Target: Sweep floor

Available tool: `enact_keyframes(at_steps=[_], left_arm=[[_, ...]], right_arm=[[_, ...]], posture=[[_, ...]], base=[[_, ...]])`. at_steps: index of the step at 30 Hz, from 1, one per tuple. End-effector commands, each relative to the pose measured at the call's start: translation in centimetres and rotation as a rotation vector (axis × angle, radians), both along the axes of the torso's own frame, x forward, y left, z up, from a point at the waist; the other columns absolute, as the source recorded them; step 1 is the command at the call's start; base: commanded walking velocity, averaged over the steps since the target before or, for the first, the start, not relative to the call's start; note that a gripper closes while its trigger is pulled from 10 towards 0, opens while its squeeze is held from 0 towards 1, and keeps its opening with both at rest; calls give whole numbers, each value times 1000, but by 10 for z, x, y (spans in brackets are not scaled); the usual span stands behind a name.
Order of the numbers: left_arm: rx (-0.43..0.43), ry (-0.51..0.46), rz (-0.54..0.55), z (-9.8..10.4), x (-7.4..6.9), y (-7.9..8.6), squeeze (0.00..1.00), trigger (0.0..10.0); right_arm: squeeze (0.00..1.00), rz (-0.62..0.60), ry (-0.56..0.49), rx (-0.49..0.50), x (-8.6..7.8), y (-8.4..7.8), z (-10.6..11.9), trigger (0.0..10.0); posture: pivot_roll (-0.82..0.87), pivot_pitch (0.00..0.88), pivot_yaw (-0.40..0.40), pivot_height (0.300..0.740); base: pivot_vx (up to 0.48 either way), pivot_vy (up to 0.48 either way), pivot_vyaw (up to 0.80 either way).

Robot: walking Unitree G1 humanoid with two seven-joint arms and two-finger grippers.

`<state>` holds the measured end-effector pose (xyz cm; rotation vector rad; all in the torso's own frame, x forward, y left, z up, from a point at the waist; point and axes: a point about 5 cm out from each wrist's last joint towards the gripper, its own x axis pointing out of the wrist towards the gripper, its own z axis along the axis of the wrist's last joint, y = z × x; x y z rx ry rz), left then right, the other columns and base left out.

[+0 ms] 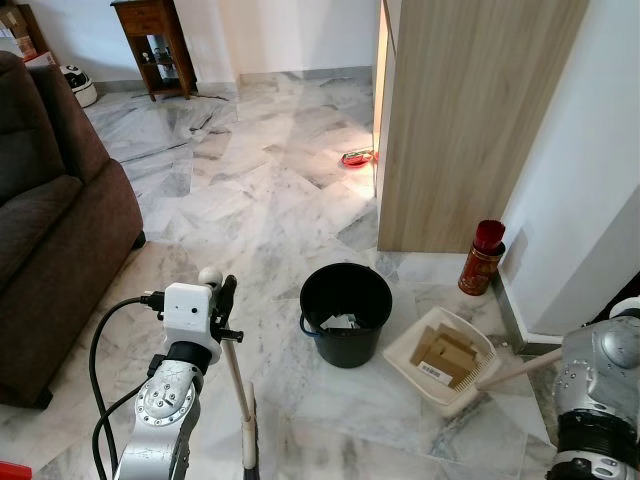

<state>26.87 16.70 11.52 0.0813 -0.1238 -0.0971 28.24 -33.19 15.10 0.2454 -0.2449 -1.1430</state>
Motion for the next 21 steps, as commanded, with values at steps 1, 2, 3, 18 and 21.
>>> enact_keyframes(at_steps=[1, 2, 3, 18, 21], left_arm=[[4, -61, 4, 14, 2, 4, 0, 10000], [4, -61, 3, 14, 2, 4, 0, 10000], [4, -61, 4, 14, 2, 4, 0, 10000], [0, -63, -4, 14, 2, 4, 0, 10000], [-1, -64, -5, 14, 2, 4, 0, 10000]], right_arm=[[0, -28, -97, -35, 2, -7, 22, 10000], [0, -41, -114, -25, 1, -11, 24, 10000], [0, -49, -122, -17, 1, -13, 25, 10000], [0, -71, -226, 160, -3, -25, 20, 10000], [0, -51, -260, 199, -2, -23, 19, 10000]], posture=[[-38, 0, 79, 740], [-37, 0, 79, 740], [-37, 0, 79, 740], [-40, 0, 86, 740], [-40, 0, 86, 740]], base=[[0, 0, 0], [0, 0, 0], [0, 0, 0], [0, 0, 0], [0, 0, 0]])
